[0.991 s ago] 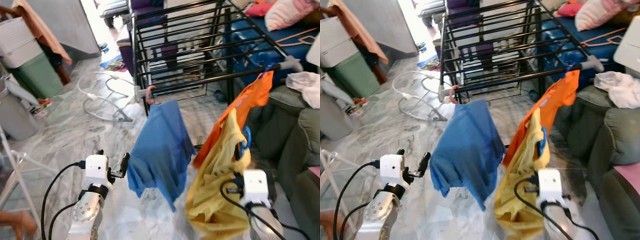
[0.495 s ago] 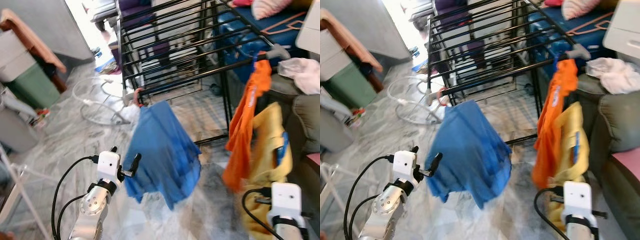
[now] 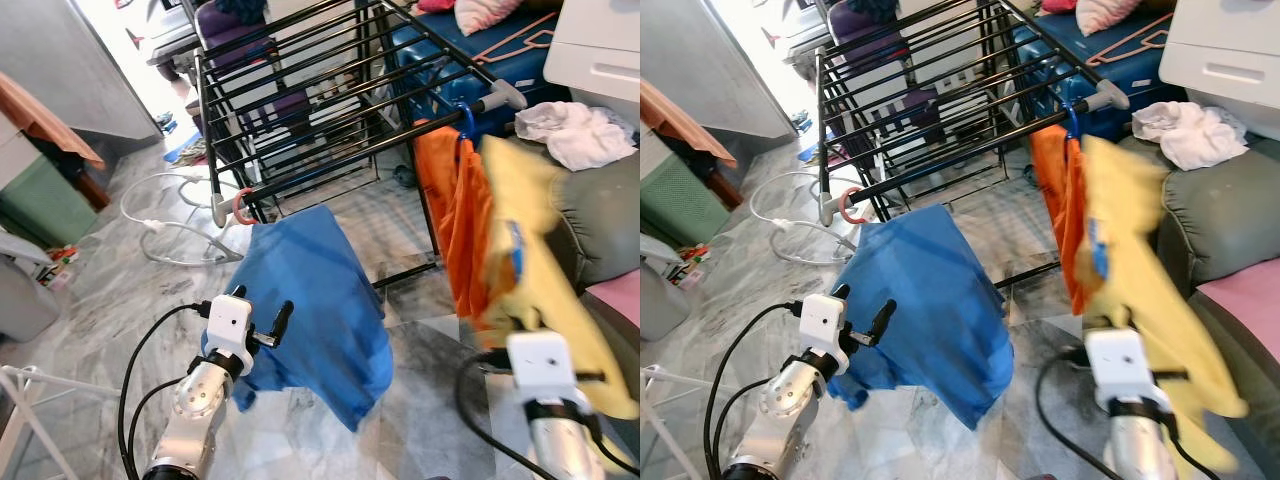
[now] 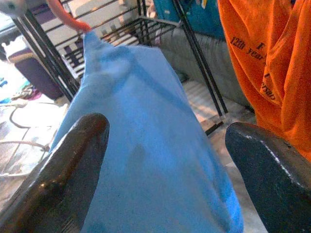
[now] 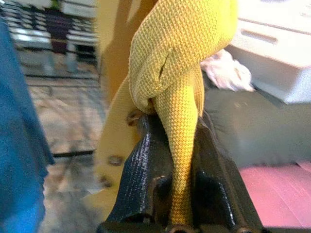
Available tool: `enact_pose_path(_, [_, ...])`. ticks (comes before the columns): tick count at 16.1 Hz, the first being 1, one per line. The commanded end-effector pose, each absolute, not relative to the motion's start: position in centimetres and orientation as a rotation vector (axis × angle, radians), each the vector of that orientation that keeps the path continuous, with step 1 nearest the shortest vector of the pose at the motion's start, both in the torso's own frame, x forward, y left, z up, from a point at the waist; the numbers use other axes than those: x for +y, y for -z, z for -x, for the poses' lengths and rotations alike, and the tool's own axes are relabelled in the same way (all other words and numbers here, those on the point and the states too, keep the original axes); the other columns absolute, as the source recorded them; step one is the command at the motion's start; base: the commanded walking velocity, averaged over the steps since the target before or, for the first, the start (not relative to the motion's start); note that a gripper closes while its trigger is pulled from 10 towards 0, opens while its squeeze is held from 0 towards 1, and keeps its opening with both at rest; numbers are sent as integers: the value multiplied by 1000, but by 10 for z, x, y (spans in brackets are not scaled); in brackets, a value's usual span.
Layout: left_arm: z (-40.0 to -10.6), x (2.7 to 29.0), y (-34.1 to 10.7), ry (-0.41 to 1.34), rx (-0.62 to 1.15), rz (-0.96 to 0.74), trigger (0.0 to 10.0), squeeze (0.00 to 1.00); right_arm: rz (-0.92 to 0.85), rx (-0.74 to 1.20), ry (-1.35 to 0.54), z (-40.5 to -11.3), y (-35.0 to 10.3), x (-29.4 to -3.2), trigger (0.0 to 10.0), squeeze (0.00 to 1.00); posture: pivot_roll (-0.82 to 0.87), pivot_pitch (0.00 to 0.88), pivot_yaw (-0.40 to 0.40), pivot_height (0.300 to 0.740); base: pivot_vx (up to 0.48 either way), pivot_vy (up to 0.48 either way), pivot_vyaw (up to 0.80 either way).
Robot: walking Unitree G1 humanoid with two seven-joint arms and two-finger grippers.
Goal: Hang hanger
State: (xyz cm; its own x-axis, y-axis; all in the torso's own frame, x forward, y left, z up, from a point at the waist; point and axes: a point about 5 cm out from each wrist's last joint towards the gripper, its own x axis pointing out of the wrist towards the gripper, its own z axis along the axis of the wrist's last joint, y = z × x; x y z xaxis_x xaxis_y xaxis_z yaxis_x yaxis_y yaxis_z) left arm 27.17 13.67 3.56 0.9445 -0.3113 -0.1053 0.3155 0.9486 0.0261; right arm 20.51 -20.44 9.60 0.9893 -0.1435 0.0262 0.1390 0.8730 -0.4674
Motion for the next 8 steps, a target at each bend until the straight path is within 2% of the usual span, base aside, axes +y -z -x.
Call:
enact_pose_path(1, [-272,151,-33,271,115,-59,10000,0,470,-99,67,-211,-114,-186,10000,0,-399,0,290,740,0,0,0])
enact_pose_path(5, [-269,153,-29,227,114,-49,10000,0,460,-85,-157,-216,-109,-163,10000,0,-382,0,264,740,0,0,0])
enact_pose_path(8, [-268,155,-27,201,115,-44,10000,0,428,-37,-248,-219,-101,-159,10000,0,-367,0,250,740,0,0,0])
